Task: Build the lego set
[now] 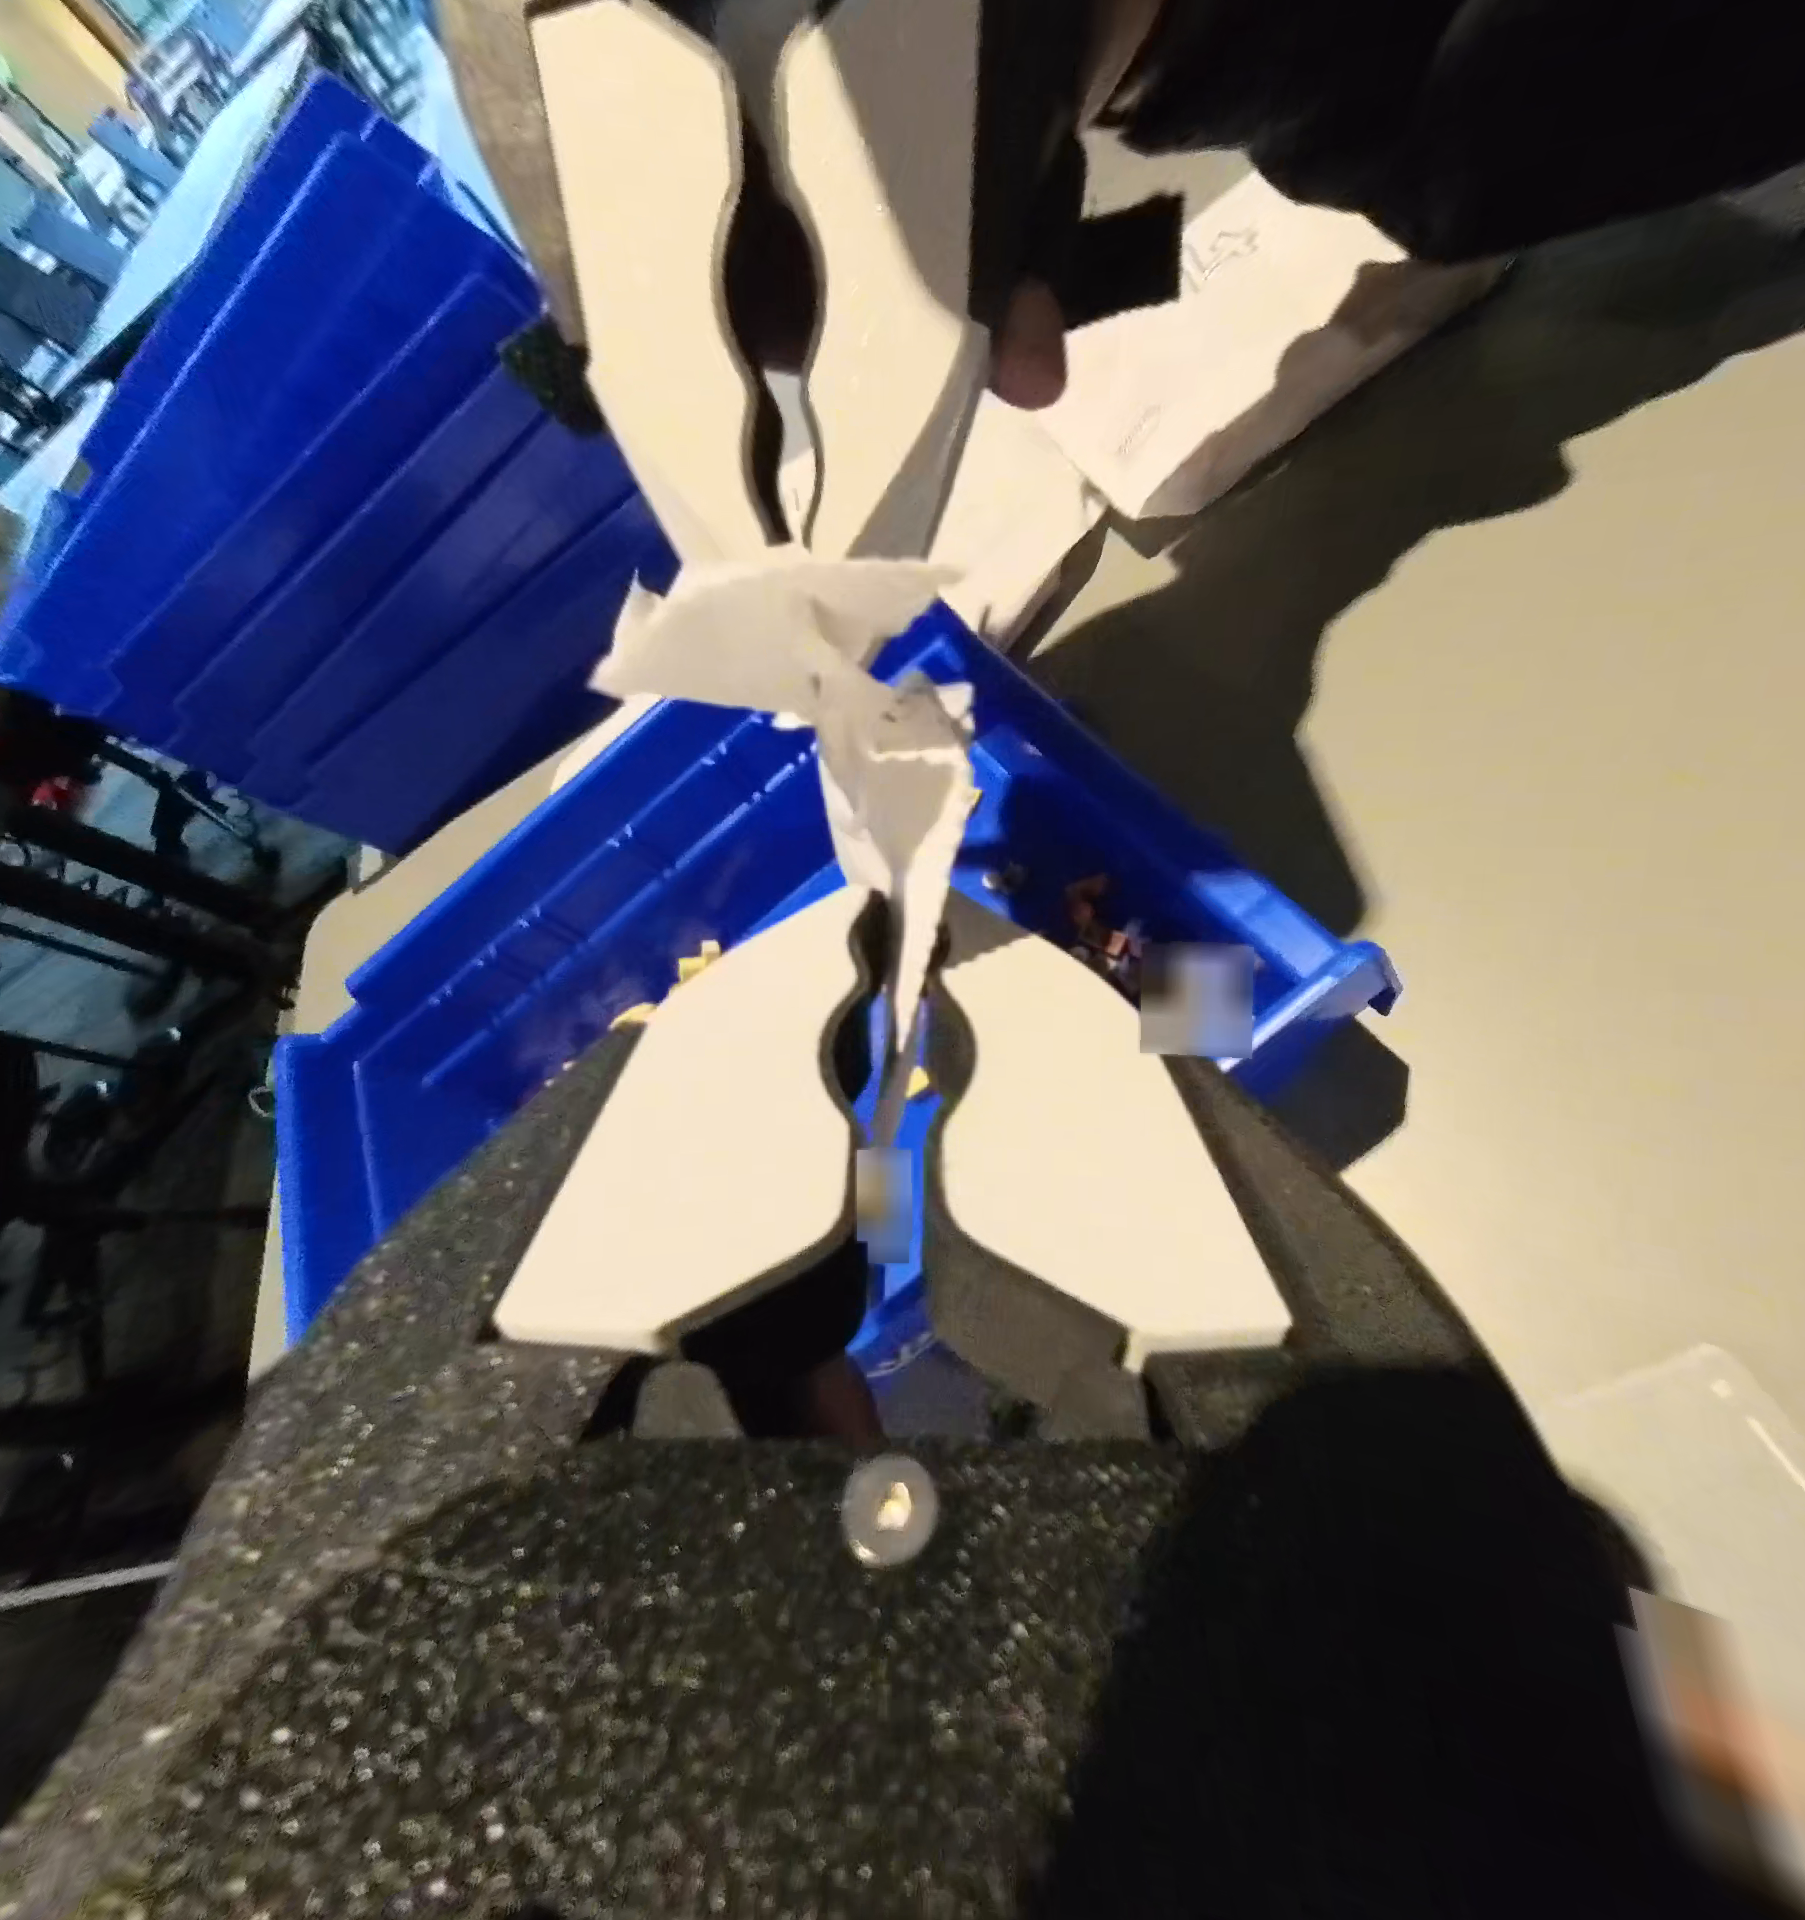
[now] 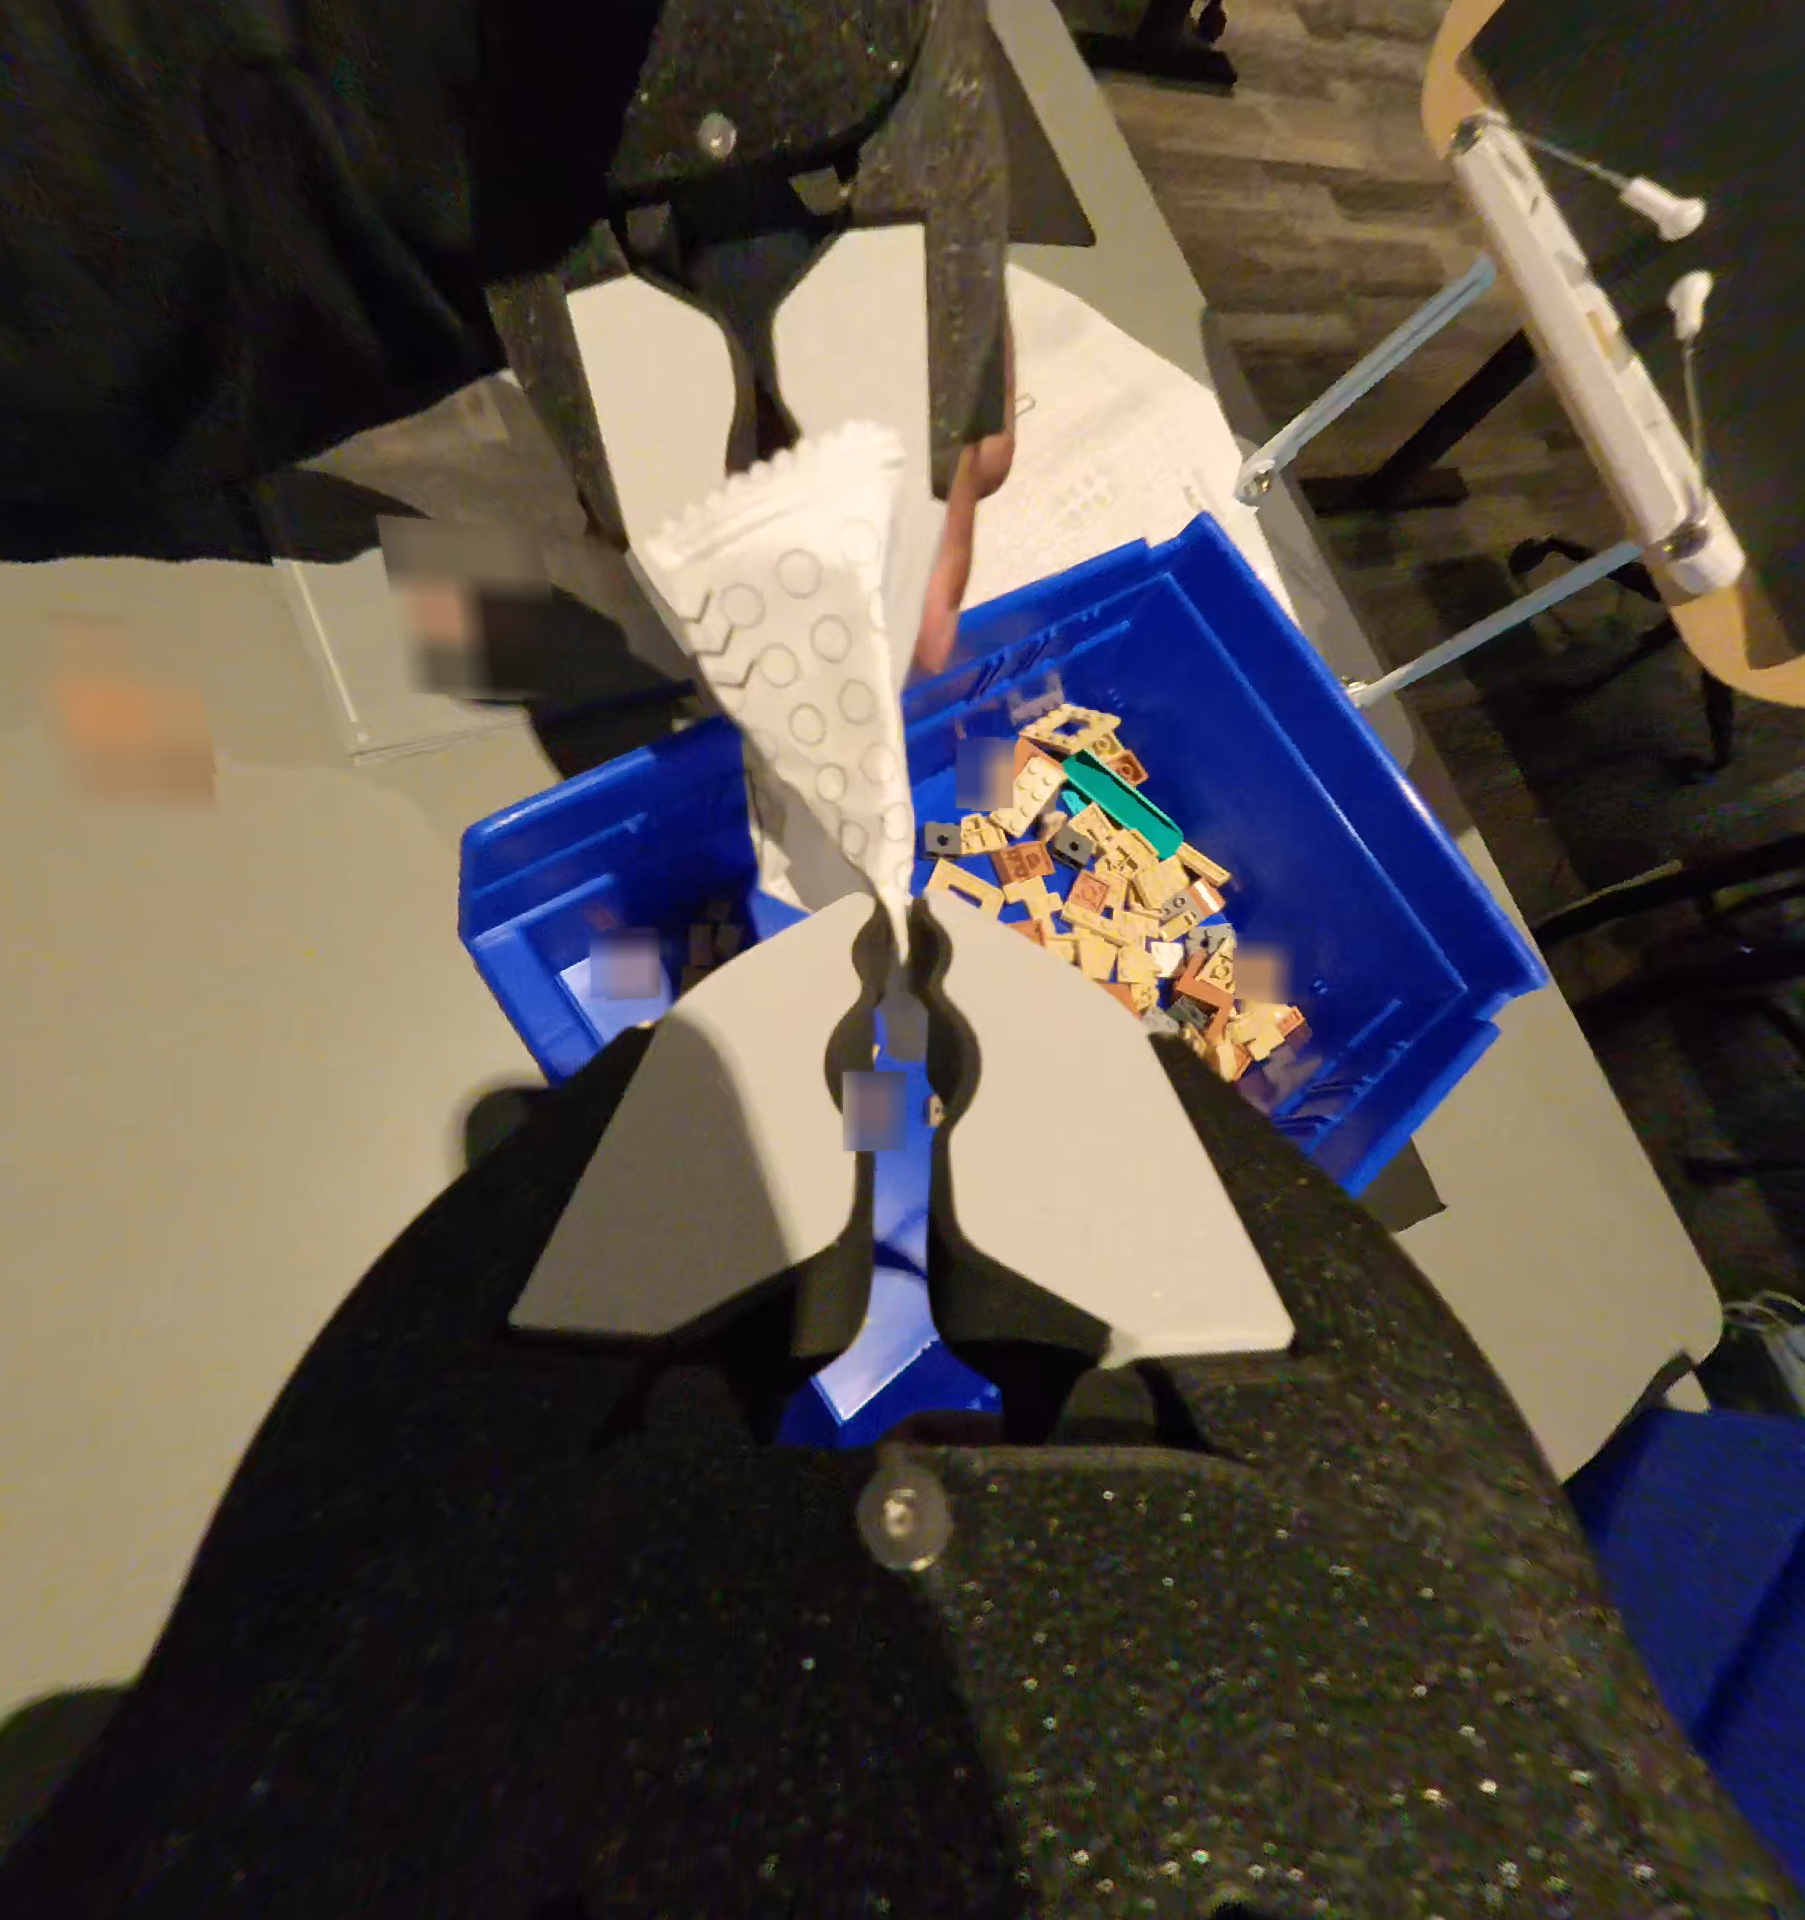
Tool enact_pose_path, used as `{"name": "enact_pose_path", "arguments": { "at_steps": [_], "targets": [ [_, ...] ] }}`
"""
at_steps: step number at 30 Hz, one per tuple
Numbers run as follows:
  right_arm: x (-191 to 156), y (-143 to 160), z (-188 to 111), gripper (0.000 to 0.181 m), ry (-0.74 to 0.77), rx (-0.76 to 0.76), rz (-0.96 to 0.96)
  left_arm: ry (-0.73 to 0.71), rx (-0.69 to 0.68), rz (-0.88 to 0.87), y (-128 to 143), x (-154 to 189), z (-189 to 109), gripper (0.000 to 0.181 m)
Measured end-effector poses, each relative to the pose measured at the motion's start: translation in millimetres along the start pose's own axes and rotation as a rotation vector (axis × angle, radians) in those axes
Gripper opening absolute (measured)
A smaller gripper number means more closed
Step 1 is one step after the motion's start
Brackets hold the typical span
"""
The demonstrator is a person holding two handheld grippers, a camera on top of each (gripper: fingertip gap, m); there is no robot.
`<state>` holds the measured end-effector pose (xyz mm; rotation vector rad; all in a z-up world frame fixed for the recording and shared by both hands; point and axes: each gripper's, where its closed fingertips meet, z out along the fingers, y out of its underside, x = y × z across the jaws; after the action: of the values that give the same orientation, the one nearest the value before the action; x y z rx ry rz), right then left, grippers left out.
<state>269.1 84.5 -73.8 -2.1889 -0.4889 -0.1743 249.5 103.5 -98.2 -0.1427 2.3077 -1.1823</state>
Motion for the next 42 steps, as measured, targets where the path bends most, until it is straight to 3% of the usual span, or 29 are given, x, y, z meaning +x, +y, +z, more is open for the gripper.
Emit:
{"name": "enact_pose_path", "arguments": {
  "at_steps": [6,9,11,13,21,25,31,37,42],
  "targets": [
    [24,-8,-29,0.017,0.107,0.137,0.089,-0.067,0.114,-0.036,-9,-17,-4,0.0],
    [25,-17,-39,0.003,0.078,0.293,0.172,-0.082,0.211,-0.071,-18,-23,-14,0.0],
    [18,-17,-31,0.0,0.042,0.288,0.162,-0.076,0.239,-0.089,-20,-24,-16,0.0],
    [26,-14,-31,0.0,0.119,0.26,0.135,-0.071,0.24,-0.084,-20,-22,-14,0.001],
    [24,-24,-38,0.0,0.097,0.35,0.177,-0.094,0.242,-0.066,-23,-24,-13,0.002],
    [25,-16,-37,0.003,0.148,0.315,0.147,-0.145,0.165,0.007,-17,-27,-14,0.001],
    [21,-27,-51,0.014,0.189,0.394,0.056,-0.202,-0.003,0.108,-9,-30,-13,0.001],
    [5,-21,-28,0.02,0.195,0.246,-0.103,-0.197,-0.12,0.17,-4,-25,-4,0.001],
    [4,-16,-19,0.014,0.18,0.204,-0.094,-0.173,-0.19,0.231,-2,-18,2,0.001]
  ]
}}
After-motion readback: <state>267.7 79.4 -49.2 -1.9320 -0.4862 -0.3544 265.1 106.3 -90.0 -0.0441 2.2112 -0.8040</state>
